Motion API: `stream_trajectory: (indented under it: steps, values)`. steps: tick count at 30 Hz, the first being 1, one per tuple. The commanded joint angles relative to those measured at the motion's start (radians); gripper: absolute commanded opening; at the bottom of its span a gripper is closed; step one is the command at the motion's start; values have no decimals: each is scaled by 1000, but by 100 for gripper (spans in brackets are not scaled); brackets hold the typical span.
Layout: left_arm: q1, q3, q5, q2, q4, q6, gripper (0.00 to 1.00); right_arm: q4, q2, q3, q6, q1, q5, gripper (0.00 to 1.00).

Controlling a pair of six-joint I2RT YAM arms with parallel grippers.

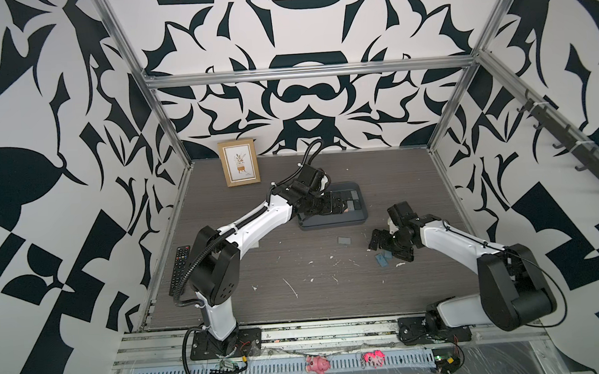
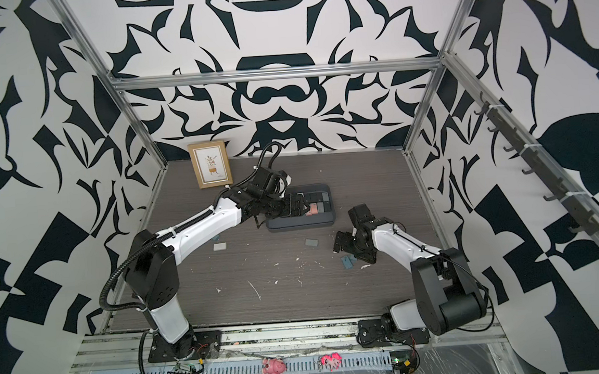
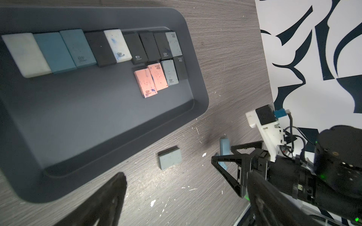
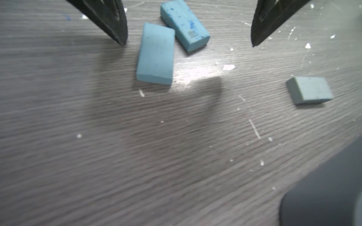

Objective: Put the eraser in the storage box
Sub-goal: Pick up the eraser from the center of the board.

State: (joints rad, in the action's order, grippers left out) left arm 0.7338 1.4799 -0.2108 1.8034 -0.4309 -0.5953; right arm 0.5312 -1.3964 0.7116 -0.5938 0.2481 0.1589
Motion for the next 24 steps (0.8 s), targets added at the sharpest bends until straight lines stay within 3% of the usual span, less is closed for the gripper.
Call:
stream_trajectory:
  steps: [1, 4, 13, 16, 20, 24]
  values:
    - [9, -18, -16, -32, 3, -3, 99, 38, -18, 35, 29, -4, -85, 96]
    - [14, -21, -15, -32, 3, -5, 99, 36, -50, 45, 35, -4, -117, 91]
    - [20, -24, -13, -32, 3, -4, 99, 7, -95, 29, 14, -3, -139, 46]
    - [19, -23, -15, -33, 4, -3, 99, 4, -81, 8, 2, -2, -142, 39]
    - [20, -19, -12, -32, 2, 2, 99, 13, -75, 0, 2, 10, -161, 21]
    - [15, -22, -14, -46, -8, 7, 99, 64, -68, 70, 8, 32, -202, 13]
